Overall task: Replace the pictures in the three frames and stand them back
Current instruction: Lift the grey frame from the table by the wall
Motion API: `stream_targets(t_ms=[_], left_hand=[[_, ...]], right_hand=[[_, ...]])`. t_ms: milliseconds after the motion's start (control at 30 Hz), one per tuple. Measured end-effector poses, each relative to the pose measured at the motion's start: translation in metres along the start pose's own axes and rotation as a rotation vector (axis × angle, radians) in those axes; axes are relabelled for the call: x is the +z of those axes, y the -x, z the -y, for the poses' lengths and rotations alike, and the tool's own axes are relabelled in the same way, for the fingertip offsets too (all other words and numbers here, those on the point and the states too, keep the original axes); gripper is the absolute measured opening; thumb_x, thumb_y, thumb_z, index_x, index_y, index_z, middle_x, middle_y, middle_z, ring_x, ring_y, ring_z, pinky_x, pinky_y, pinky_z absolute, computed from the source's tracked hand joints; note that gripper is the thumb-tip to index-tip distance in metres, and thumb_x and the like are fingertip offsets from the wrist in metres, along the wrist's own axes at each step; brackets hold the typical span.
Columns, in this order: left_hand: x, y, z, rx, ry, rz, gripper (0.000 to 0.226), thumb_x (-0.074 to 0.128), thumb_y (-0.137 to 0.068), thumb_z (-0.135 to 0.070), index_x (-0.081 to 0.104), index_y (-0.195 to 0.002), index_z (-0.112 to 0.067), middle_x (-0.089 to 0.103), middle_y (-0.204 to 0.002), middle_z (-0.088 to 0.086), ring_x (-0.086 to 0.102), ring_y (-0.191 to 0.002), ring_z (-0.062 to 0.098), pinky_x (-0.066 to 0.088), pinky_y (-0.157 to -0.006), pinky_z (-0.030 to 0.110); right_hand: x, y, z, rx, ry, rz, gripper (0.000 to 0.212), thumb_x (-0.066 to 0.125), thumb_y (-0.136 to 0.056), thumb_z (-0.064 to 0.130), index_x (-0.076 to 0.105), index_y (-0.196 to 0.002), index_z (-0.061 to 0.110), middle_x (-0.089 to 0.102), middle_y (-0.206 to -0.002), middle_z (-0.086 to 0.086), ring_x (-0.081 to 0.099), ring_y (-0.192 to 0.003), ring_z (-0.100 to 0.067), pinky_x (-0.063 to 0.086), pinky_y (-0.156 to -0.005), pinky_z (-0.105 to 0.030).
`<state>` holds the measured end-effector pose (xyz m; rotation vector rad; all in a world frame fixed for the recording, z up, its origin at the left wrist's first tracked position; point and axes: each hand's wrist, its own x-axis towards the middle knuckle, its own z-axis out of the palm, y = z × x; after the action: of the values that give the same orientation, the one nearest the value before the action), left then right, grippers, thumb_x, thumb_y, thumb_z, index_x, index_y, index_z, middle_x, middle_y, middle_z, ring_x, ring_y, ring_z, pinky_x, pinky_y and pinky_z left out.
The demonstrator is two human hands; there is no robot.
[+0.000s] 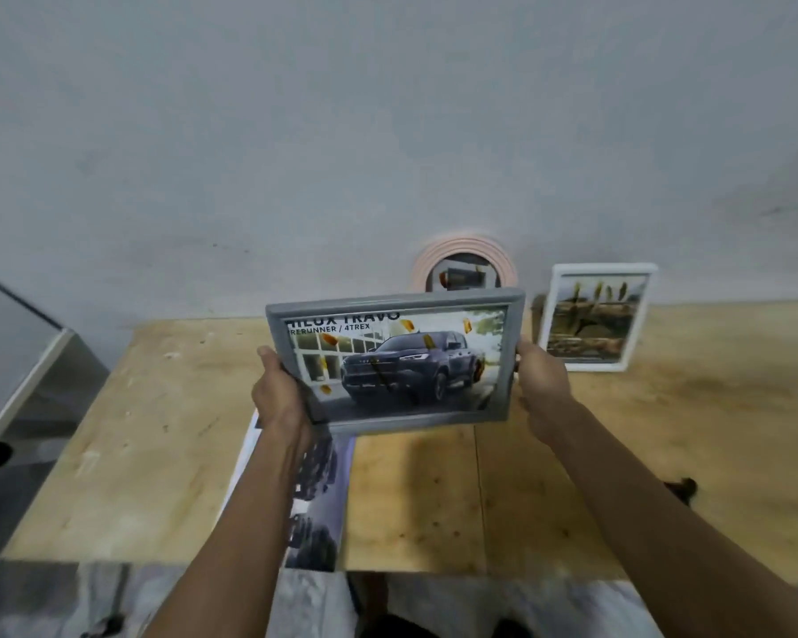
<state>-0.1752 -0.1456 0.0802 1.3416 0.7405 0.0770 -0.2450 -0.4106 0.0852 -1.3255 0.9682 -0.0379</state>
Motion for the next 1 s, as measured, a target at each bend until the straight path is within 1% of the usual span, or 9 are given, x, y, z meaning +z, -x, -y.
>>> stream_targets(t_ms=[100, 200, 300, 400, 533, 633, 733, 833, 1000], left_hand=[[0.004, 0.043, 0.013, -0.048, 0.147, 0.029, 0.032, 0.062, -0.09, -0.046, 0.071, -0.077, -0.018, 0.074, -0.075, 0.003, 0.069, -0.066, 0.021, 0.059, -0.071, 0.04], [0.003, 0.07, 0.023, -0.109, 0.196, 0.115, 0.02, 0.063, -0.089, -0.037, 0.07, -0.084, -0.018, 0.073, -0.084, 0.005, 0.068, -0.076, 0.025, 0.059, -0.079, 0.046], [-0.005, 0.077, 0.03, -0.179, 0.115, 0.2, 0.028, 0.06, -0.089, -0.045, 0.068, -0.098, -0.02, 0.064, -0.091, 0.003, 0.061, -0.078, 0.019, 0.054, -0.061, 0.026], [-0.013, 0.075, 0.032, -0.252, 0.038, 0.28, 0.021, 0.056, -0.09, -0.04, 0.06, -0.079, -0.023, 0.049, -0.073, -0.001, 0.044, -0.062, 0.013, 0.037, -0.056, 0.023], [-0.03, 0.068, 0.028, -0.354, -0.05, 0.431, 0.035, 0.058, -0.095, -0.026, 0.069, -0.064, -0.015, 0.055, -0.054, 0.0, 0.051, -0.045, 0.013, 0.041, -0.043, 0.021], [-0.049, 0.058, 0.037, -0.399, -0.168, 0.471, 0.019, 0.053, -0.098, -0.011, 0.068, -0.089, -0.003, 0.072, -0.067, 0.005, 0.061, -0.042, 0.015, 0.045, -0.035, 0.018], [-0.062, 0.047, 0.062, -0.332, -0.272, 0.493, 0.027, 0.049, -0.096, 0.001, 0.065, -0.118, 0.001, 0.075, -0.095, 0.011, 0.071, -0.066, 0.018, 0.058, -0.054, 0.025], [-0.073, 0.041, 0.089, -0.253, -0.371, 0.432, 0.031, 0.056, -0.094, 0.006, 0.066, -0.122, -0.003, 0.071, -0.093, 0.008, 0.065, -0.072, 0.016, 0.056, -0.054, 0.021], [-0.082, 0.036, 0.119, -0.271, -0.476, 0.355, 0.04, 0.07, -0.084, 0.009, 0.066, -0.123, -0.001, 0.072, -0.081, 0.012, 0.055, -0.054, 0.015, 0.044, -0.042, 0.018]], right_hand=[[-0.043, 0.011, -0.001, 0.014, -0.063, 0.031, 0.026, 0.047, -0.099, 0.038, 0.065, -0.1, 0.019, 0.055, -0.083, -0.006, 0.049, -0.073, -0.023, 0.04, -0.068, -0.039], [-0.075, 0.02, -0.002, 0.0, -0.162, 0.029, 0.025, 0.053, -0.098, 0.035, 0.068, -0.103, 0.016, 0.057, -0.08, -0.006, 0.051, -0.07, -0.02, 0.045, -0.072, -0.035], [-0.093, 0.023, -0.005, -0.038, -0.256, 0.007, 0.024, 0.057, -0.095, 0.032, 0.07, -0.101, 0.012, 0.068, -0.086, -0.006, 0.062, -0.077, -0.018, 0.054, -0.083, -0.036], [-0.107, 0.027, -0.008, -0.045, -0.371, 0.018, 0.02, 0.054, -0.096, 0.019, 0.068, -0.103, 0.007, 0.069, -0.091, -0.006, 0.063, -0.077, -0.016, 0.053, -0.079, -0.028], [-0.127, 0.039, -0.018, -0.032, -0.449, 0.103, 0.021, 0.064, -0.088, 0.006, 0.07, -0.106, -0.004, 0.07, -0.096, -0.015, 0.068, -0.083, -0.022, 0.054, -0.068, -0.026], [-0.132, 0.044, -0.035, -0.034, -0.288, 0.101, 0.019, 0.059, -0.089, -0.004, 0.071, -0.101, 0.002, 0.074, -0.097, -0.014, 0.073, -0.084, -0.026, 0.059, -0.063, -0.028], [-0.126, 0.044, -0.058, 0.013, -0.106, -0.016, 0.024, 0.059, -0.088, -0.011, 0.067, -0.108, 0.0, 0.07, -0.096, -0.014, 0.07, -0.082, -0.024, 0.059, -0.059, -0.027], [-0.119, 0.04, -0.09, 0.046, 0.014, -0.036, 0.022, 0.057, -0.087, -0.015, 0.069, -0.092, 0.003, 0.07, -0.089, -0.014, 0.068, -0.077, -0.025, 0.059, -0.067, -0.036], [-0.113, 0.031, -0.129, 0.065, 0.214, -0.037, 0.023, 0.06, -0.091, -0.003, 0.071, -0.082, 0.014, 0.072, -0.096, -0.016, 0.07, -0.085, -0.032, 0.06, -0.075, -0.049]])
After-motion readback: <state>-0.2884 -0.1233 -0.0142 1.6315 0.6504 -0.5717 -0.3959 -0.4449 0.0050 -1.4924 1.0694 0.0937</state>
